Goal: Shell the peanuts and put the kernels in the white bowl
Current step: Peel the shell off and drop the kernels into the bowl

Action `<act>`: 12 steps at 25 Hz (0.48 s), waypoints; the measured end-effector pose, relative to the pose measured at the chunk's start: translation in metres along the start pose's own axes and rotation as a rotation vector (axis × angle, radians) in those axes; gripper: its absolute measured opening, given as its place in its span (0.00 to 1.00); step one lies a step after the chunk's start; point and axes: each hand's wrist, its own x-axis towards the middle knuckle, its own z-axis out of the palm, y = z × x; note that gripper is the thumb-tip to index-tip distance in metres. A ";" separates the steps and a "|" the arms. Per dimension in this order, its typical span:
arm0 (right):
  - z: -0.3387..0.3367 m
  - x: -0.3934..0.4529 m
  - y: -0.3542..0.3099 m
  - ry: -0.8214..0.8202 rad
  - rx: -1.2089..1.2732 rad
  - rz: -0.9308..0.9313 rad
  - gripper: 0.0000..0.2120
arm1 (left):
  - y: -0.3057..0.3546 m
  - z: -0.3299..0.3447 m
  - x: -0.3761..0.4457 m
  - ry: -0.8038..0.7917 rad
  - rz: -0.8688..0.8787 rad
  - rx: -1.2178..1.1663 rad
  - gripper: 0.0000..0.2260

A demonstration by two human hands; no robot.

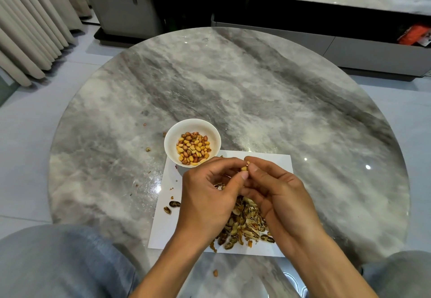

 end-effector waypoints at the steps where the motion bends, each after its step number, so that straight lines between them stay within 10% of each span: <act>1: -0.001 0.000 0.000 0.002 0.001 0.005 0.12 | 0.001 -0.001 0.000 0.007 0.000 -0.001 0.14; 12: 0.001 -0.001 0.004 0.006 0.097 0.218 0.12 | -0.011 -0.004 0.001 -0.036 0.200 0.391 0.03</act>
